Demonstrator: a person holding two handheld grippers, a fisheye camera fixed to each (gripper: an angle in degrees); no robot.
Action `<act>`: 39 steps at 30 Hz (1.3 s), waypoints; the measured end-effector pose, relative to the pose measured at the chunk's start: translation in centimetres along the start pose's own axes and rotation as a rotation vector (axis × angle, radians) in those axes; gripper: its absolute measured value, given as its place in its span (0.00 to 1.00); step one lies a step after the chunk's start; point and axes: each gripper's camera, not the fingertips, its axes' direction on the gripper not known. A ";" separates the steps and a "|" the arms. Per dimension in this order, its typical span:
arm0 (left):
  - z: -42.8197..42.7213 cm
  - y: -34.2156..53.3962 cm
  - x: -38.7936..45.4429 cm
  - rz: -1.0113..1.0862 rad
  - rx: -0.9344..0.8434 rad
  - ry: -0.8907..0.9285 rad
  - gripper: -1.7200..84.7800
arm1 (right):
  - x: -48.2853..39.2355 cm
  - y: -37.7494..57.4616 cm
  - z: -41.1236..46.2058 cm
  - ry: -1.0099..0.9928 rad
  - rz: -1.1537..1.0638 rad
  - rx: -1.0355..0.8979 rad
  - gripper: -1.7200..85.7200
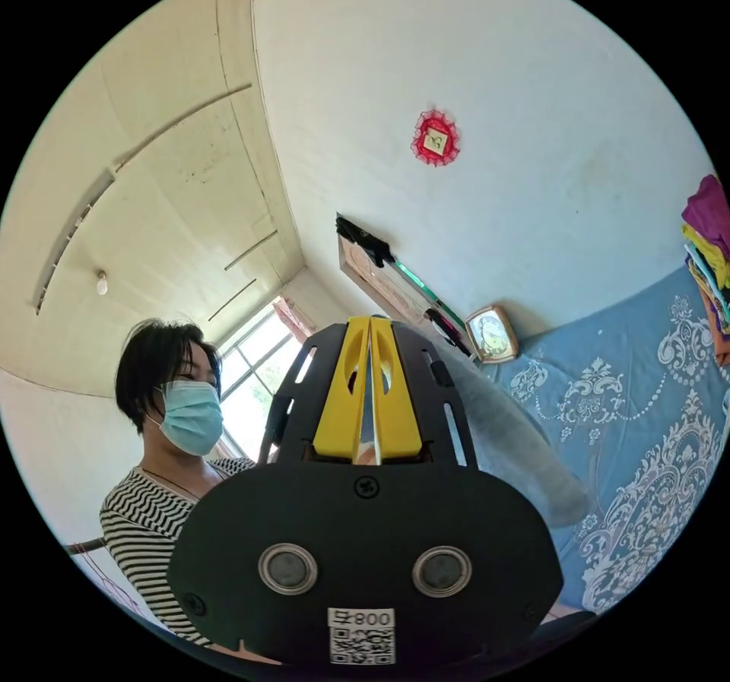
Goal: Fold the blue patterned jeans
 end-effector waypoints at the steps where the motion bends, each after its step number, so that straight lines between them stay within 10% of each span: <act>1: 0.2 -0.5 -1.2 -0.017 0.007 -0.108 0.07 | 0.7 0.4 0.1 -0.013 0.021 0.009 0.02; 6: 1.3 4.2 -12.1 -0.278 -0.228 -0.528 0.09 | 10.0 7.2 -0.8 0.277 0.279 -0.039 0.02; 12: 0.1 16.6 -19.0 -0.601 -0.288 -0.432 0.11 | 20.8 14.1 0.1 0.654 0.526 -0.225 0.02; 21: 8.8 25.0 -18.5 -0.721 -0.505 -0.115 0.16 | 30.3 11.9 13.5 0.910 0.319 -0.597 0.09; 39: 17.3 29.4 -21.4 -0.881 -0.449 -0.121 0.10 | 43.1 16.9 17.3 0.883 0.535 -0.839 0.07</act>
